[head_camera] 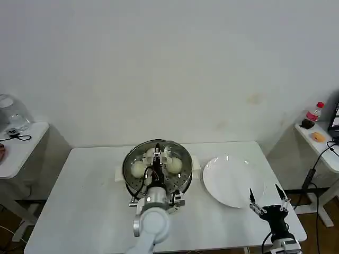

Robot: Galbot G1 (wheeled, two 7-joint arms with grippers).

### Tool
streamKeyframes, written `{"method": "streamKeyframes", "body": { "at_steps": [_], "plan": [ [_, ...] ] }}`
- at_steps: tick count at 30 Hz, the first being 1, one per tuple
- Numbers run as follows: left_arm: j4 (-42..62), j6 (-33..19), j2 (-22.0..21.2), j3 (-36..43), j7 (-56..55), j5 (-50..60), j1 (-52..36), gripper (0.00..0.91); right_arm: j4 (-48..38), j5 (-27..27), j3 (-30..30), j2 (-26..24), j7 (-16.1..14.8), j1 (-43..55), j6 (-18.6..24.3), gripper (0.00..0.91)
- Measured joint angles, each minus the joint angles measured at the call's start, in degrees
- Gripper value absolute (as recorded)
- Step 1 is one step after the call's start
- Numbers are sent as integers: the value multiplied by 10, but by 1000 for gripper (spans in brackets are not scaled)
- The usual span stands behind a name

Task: Take steamed baozi put them in steamer then cover it.

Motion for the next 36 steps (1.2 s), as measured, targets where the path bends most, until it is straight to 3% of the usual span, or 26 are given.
{"method": "streamKeyframes", "body": {
  "at_steps": [20,26,36],
  "plan": [
    [-173,-20,84,-10,-7,-111,94,907,-5,5,1,-9,0,-7,1,907],
    [-233,-82,96,-65,-100,-272,160,907,-3,19,4,-22,-4,-17,4,907],
    [-288,-188,99,-185,-234,-652,311,907,14,53,-11,-52,-7,-31,-14,907]
  ]
}}
